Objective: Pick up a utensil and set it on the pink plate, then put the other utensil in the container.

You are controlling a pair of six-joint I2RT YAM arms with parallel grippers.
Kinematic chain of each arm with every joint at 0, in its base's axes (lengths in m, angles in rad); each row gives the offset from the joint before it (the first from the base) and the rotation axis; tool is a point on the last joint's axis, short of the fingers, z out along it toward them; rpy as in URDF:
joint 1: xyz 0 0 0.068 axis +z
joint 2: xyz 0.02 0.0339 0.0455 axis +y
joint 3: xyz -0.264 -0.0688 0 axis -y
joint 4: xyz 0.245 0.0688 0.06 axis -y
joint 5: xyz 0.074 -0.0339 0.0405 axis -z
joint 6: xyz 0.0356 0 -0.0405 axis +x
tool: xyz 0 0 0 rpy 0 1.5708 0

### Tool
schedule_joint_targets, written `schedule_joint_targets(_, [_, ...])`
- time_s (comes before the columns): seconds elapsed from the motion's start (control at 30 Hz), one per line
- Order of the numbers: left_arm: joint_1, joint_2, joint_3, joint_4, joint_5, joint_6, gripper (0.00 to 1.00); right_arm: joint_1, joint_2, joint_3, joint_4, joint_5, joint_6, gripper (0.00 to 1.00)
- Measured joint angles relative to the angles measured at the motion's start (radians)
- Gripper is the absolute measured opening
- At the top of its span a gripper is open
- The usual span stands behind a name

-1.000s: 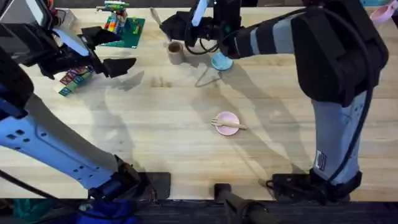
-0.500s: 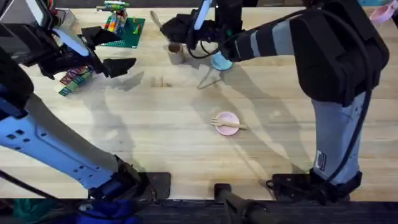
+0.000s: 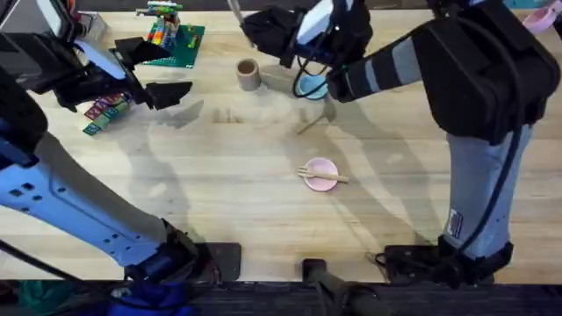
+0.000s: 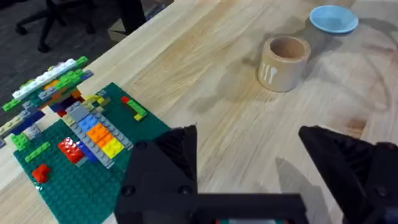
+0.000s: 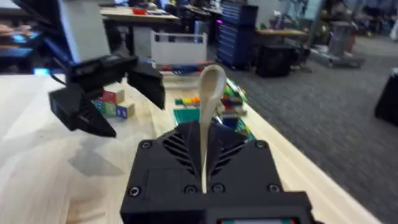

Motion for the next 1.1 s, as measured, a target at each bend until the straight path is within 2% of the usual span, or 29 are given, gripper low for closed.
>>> schedule_joint_targets(0.13, [0.000,0.000,0.000,0.000,0.000,0.000,0.993,0.002,0.000,-0.020,-0.004,0.022,0.007,0.035])
schedule_joint_targets(0.53, [0.000,0.000,0.000,0.000,0.000,0.000,0.993,0.092,0.000,-0.020,-0.050,0.150,-0.056,0.035])
schedule_joint_targets(0.73, [0.000,0.000,0.000,0.000,0.000,0.000,0.994,0.096,0.004,-0.020,-0.046,0.204,-0.080,0.035])
schedule_joint_targets(1.1, [0.000,0.000,0.000,0.000,0.000,0.000,0.992,0.100,0.064,-0.020,-0.054,0.235,-0.103,0.035])
